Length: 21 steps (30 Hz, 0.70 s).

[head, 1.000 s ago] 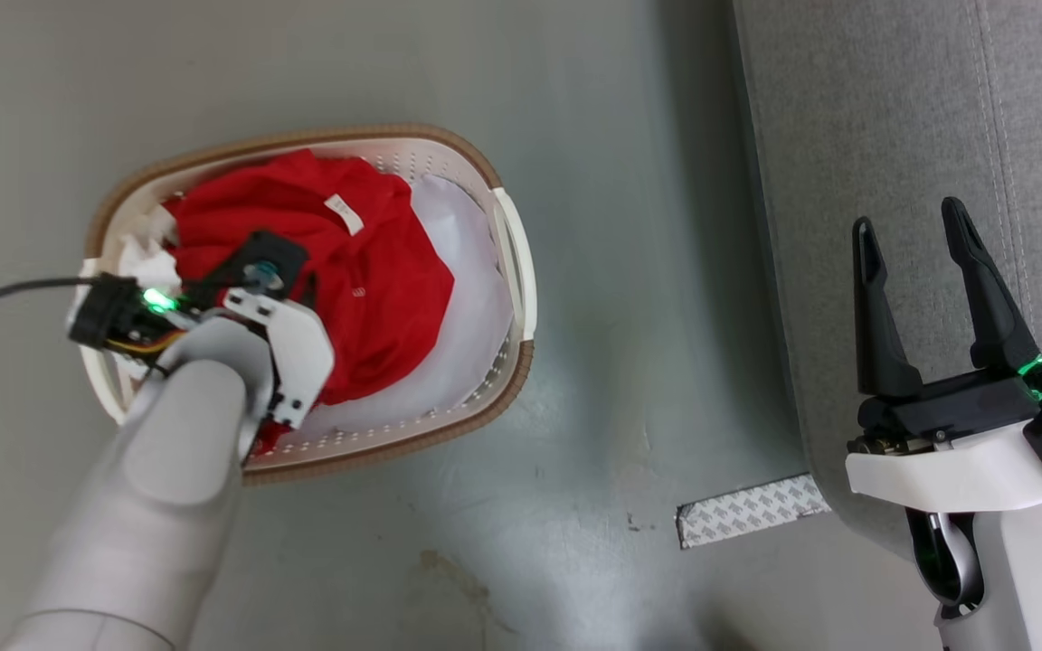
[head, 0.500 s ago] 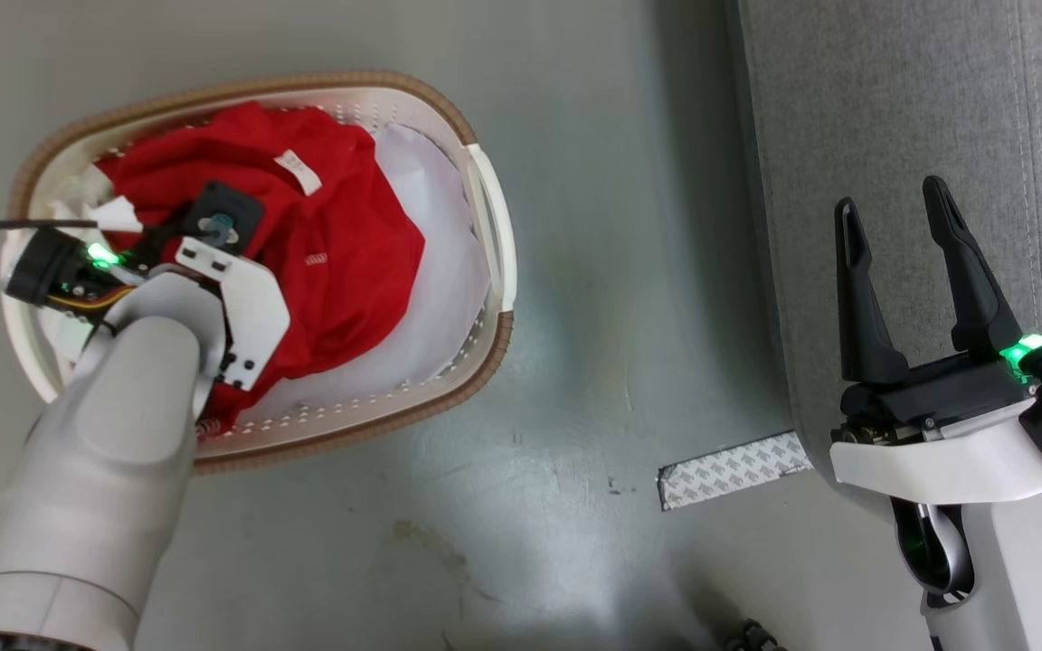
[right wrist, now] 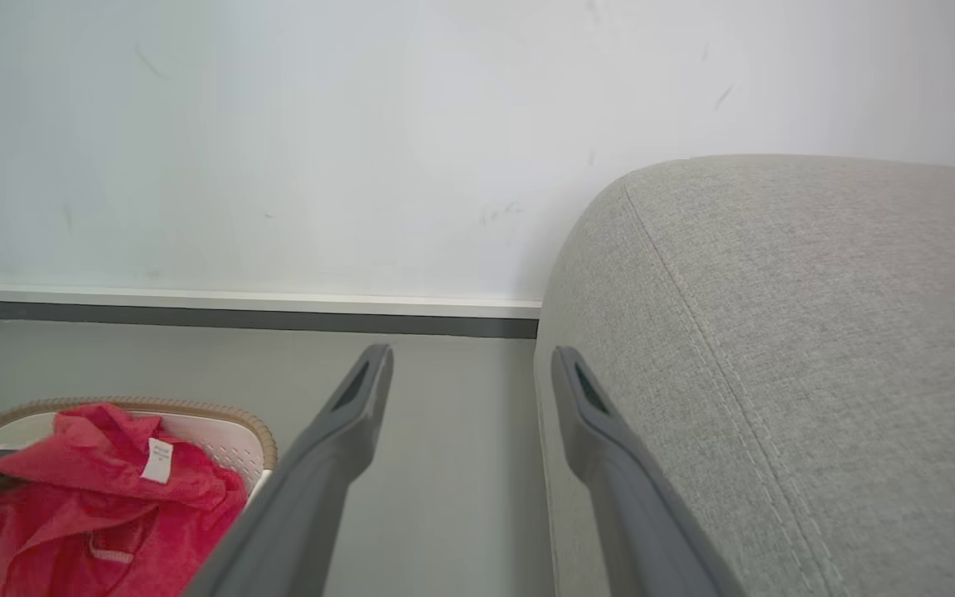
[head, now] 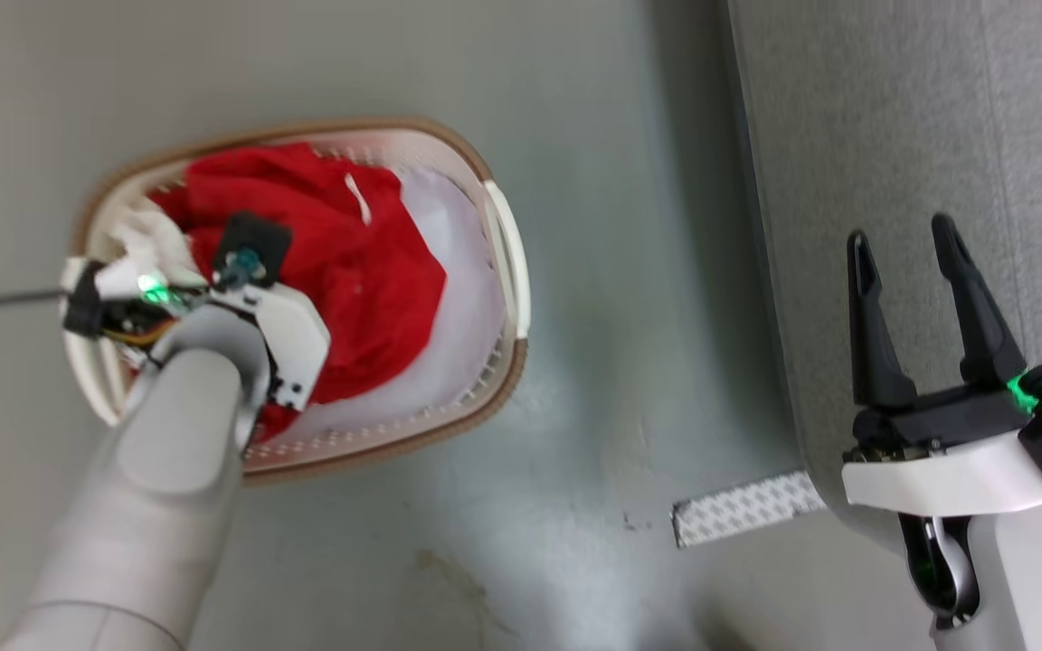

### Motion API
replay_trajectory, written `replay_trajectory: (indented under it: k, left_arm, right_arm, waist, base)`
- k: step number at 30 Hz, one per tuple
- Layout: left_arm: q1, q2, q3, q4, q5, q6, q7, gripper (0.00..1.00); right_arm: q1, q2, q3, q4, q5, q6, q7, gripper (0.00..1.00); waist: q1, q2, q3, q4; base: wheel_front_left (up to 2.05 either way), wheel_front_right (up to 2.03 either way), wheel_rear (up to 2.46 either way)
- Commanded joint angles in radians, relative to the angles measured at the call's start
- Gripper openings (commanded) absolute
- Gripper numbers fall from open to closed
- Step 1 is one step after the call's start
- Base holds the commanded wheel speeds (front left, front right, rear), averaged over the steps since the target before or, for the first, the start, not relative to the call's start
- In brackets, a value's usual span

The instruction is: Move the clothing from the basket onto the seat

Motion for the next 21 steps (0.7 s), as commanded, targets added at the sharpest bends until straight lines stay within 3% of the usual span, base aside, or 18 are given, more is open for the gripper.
replay_trajectory:
  k: [1,13,21]
  left_arm:
    - [0.034,-0.005,0.008,-0.009,-0.021,0.002,-0.023,0.00]
    - [0.220,-0.079,0.040,-0.203,-0.134,-0.018,-0.095,0.00]
    - [0.374,-0.066,0.080,-0.474,-0.204,0.001,-0.054,0.00]
  right_arm:
    - [0.024,0.001,-0.011,0.014,-0.012,-0.002,0.000,1.00]
    - [0.186,-0.003,-0.085,0.092,-0.059,-0.002,0.000,1.00]
    - [0.266,-0.020,-0.101,0.117,-0.058,-0.002,0.001,1.00]
  waist:
    - [-0.0001,0.0000,-0.084,0.047]
    - [-0.0001,0.0000,-0.393,0.173]
    - [-0.0001,0.0000,-0.536,0.207]
  base:
    - [0.00,0.00,0.00]
    - [0.00,0.00,0.00]
    - [0.00,0.00,0.00]
